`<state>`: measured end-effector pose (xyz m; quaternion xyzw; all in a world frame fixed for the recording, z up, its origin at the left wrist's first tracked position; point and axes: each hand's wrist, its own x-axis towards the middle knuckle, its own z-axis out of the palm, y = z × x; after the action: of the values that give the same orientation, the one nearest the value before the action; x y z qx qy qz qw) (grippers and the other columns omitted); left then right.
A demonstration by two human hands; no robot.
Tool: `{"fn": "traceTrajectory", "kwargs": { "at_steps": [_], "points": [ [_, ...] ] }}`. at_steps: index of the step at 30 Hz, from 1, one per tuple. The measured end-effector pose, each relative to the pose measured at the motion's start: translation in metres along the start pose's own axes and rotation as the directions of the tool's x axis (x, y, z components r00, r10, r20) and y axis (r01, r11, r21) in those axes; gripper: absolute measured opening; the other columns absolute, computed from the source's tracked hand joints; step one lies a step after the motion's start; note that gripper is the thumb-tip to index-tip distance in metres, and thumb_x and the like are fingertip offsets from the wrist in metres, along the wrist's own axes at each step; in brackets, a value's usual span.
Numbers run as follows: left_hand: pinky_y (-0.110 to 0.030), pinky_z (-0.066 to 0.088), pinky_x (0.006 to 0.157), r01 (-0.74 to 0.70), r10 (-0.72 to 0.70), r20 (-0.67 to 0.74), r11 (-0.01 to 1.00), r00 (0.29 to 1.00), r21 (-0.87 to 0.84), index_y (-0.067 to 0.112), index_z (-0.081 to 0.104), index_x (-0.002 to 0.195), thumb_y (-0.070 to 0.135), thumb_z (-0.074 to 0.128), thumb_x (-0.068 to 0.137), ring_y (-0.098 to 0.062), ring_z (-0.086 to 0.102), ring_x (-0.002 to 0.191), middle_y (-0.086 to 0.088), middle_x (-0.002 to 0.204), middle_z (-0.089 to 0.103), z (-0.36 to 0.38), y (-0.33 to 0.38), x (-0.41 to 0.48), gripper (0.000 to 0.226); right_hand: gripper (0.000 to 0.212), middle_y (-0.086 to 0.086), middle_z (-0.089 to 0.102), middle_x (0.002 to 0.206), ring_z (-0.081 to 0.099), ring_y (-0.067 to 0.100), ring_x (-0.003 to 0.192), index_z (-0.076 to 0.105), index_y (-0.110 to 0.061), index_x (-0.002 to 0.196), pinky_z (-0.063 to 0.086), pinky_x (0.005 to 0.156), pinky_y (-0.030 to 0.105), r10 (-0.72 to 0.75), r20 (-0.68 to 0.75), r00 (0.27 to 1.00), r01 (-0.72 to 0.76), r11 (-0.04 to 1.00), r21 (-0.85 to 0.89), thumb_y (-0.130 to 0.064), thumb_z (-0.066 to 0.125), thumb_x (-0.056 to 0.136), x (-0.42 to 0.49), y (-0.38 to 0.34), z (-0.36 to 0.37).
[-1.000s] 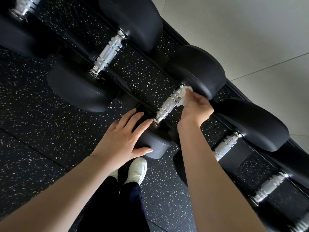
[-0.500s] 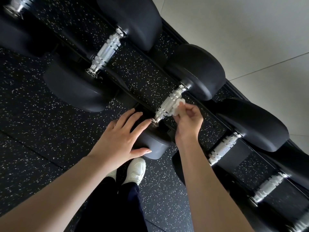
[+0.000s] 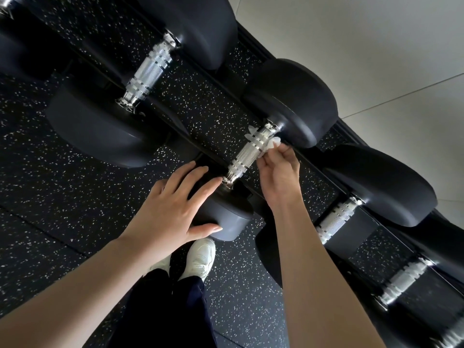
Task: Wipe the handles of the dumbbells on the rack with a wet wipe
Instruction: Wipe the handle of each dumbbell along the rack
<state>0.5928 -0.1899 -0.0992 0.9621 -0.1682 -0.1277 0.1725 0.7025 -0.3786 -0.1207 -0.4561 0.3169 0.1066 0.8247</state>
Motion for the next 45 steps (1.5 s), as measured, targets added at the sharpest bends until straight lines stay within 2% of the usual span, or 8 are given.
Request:
{"fn": "traceTrajectory", "kwargs": {
  "at_steps": [6, 11, 18, 26, 30, 36, 41, 45],
  "points": [
    [-0.046, 0.05, 0.077, -0.003, 0.003, -0.012, 1.0, 1.0, 0.017, 0.017, 0.036, 0.141, 0.064, 0.037, 0.082, -0.034, 0.043, 0.13, -0.014, 0.139, 0.048, -0.001, 0.0, 0.0, 0.076, 0.03, 0.011, 0.055, 0.077, 0.059, 0.019, 0.081, 0.051, -0.01, 0.072, 0.054, 0.079, 0.027, 0.075, 0.141, 0.987, -0.072, 0.997, -0.025, 0.014, 0.043, 0.089, 0.002, 0.0, -0.014],
    [-0.048, 0.049, 0.08, -0.003, 0.003, -0.02, 1.0, 1.0, 0.017, 0.017, 0.036, 0.141, 0.064, 0.037, 0.083, -0.034, 0.043, 0.131, -0.014, 0.139, 0.047, 0.0, 0.001, 0.0, 0.075, 0.03, 0.018, 0.064, 0.092, 0.062, 0.031, 0.101, 0.053, -0.009, 0.072, 0.052, 0.091, 0.035, 0.132, 0.229, 0.964, -0.111, 0.989, -0.102, 0.014, 0.044, 0.088, -0.003, 0.005, -0.023],
    [-0.049, 0.05, 0.082, 0.001, -0.001, -0.005, 1.0, 1.0, 0.027, 0.017, 0.034, 0.142, 0.064, 0.037, 0.083, -0.034, 0.041, 0.132, -0.014, 0.14, 0.046, 0.0, 0.001, 0.0, 0.075, 0.027, 0.011, 0.064, 0.07, 0.064, 0.02, 0.074, 0.052, -0.008, 0.067, 0.055, 0.08, 0.03, 0.195, 0.236, 0.952, -0.181, 0.98, -0.077, 0.015, 0.048, 0.083, -0.014, 0.018, -0.028],
    [-0.049, 0.049, 0.08, -0.002, 0.002, -0.004, 1.0, 1.0, 0.028, 0.015, 0.037, 0.14, 0.064, 0.036, 0.083, -0.034, 0.041, 0.131, -0.015, 0.138, 0.047, -0.001, 0.001, 0.0, 0.075, 0.025, 0.008, 0.07, 0.071, 0.066, 0.019, 0.071, 0.047, -0.006, 0.07, 0.051, 0.082, 0.034, 0.313, 0.224, 0.923, -0.189, 0.876, -0.443, 0.015, 0.052, 0.082, -0.026, 0.016, -0.03],
    [-0.051, 0.05, 0.083, 0.005, -0.005, 0.004, 1.0, 1.0, 0.003, 0.015, 0.04, 0.139, 0.064, 0.035, 0.082, -0.034, 0.04, 0.132, -0.014, 0.138, 0.047, -0.002, 0.002, 0.0, 0.075, 0.022, 0.011, 0.069, 0.072, 0.063, 0.023, 0.071, 0.055, -0.006, 0.07, 0.05, 0.077, 0.036, 0.215, 0.152, 0.965, -0.076, 0.78, -0.621, 0.013, 0.063, 0.077, -0.036, 0.016, -0.024],
    [-0.049, 0.05, 0.084, 0.023, -0.022, 0.015, 0.999, 1.0, -0.044, 0.019, 0.042, 0.138, 0.065, 0.034, 0.081, -0.032, 0.04, 0.133, -0.011, 0.139, 0.047, -0.003, 0.001, -0.002, 0.074, 0.015, 0.014, 0.071, 0.083, 0.068, 0.019, 0.078, 0.062, -0.005, 0.073, 0.054, 0.076, 0.03, 0.018, -0.068, 0.998, -0.06, 0.722, -0.689, 0.007, 0.07, 0.075, -0.06, 0.022, -0.006],
    [-0.05, 0.049, 0.084, 0.036, -0.037, -0.004, 0.996, 0.999, -0.083, 0.023, 0.041, 0.139, 0.066, 0.034, 0.08, -0.03, 0.037, 0.135, -0.008, 0.141, 0.046, 0.001, -0.001, -0.002, 0.073, 0.012, 0.003, 0.07, 0.084, 0.067, 0.019, 0.083, 0.068, -0.018, 0.075, 0.053, 0.075, 0.031, -0.199, -0.119, 0.973, -0.005, 0.497, -0.868, -0.008, 0.075, 0.075, -0.067, 0.029, 0.004],
    [-0.045, 0.049, 0.082, 0.018, -0.024, -0.046, 0.992, 0.999, -0.127, 0.026, 0.037, 0.138, 0.065, 0.047, 0.075, -0.029, 0.038, 0.134, -0.007, 0.14, 0.047, 0.003, -0.002, -0.002, 0.074, 0.007, 0.002, 0.062, 0.098, 0.057, 0.008, 0.083, 0.07, -0.018, 0.077, 0.041, 0.064, 0.007, -0.307, -0.062, 0.95, 0.053, 0.353, -0.934, -0.017, 0.077, 0.074, -0.073, 0.029, 0.012]
  ]
}}
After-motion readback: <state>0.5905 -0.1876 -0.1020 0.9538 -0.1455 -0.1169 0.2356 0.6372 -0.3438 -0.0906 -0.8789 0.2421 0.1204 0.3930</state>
